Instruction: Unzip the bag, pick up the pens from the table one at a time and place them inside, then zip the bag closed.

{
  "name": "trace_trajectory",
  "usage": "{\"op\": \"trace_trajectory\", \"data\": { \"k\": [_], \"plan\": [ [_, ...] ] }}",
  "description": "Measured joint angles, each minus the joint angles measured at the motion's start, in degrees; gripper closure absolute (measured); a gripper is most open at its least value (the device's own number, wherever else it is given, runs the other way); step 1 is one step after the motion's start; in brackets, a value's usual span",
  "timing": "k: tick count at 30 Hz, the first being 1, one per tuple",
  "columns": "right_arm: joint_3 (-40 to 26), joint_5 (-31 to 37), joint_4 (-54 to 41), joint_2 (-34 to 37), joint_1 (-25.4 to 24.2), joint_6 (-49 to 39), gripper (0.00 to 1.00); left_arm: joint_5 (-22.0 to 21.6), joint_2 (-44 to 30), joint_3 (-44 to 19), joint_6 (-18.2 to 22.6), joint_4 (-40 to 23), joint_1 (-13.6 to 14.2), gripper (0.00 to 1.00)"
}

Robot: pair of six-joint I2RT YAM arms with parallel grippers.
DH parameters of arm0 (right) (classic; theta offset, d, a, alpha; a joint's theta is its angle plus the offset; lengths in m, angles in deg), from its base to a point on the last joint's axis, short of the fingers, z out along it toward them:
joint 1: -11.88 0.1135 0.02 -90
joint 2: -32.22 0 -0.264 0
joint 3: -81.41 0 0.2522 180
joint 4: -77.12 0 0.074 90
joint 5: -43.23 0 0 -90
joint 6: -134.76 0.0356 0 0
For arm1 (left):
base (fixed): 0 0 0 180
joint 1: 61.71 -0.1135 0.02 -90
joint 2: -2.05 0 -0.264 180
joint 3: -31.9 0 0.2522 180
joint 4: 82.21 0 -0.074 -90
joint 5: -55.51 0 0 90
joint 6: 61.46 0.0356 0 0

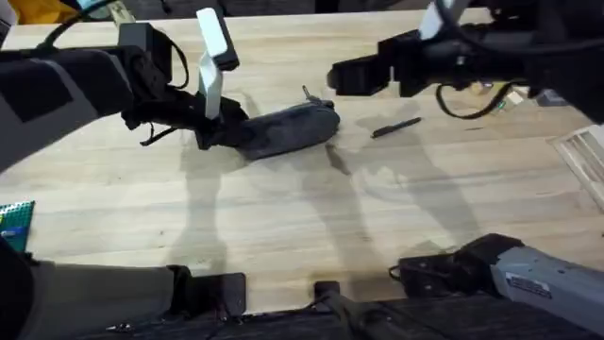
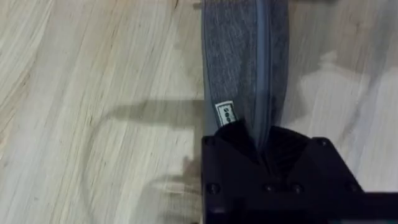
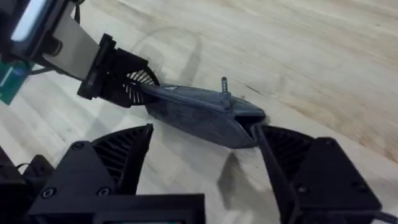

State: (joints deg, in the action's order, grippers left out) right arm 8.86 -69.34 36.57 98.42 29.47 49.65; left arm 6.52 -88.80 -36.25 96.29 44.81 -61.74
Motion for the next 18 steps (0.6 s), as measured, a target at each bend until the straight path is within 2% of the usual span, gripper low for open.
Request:
{"op": "trace_trajectory", "data": {
  "k": [8,18],
  "plan": [
    [-0.02,-0.25,3.09,4.35,1.74,1.26,0.004,0.0,0.0,0.0,0.0,0.0,0.0,0.958],
    [-0.04,-0.29,4.17,5.37,1.74,4.48,0.004,-0.02,0.0,0.0,0.0,0.0,0.0,0.956]
  ]
}}
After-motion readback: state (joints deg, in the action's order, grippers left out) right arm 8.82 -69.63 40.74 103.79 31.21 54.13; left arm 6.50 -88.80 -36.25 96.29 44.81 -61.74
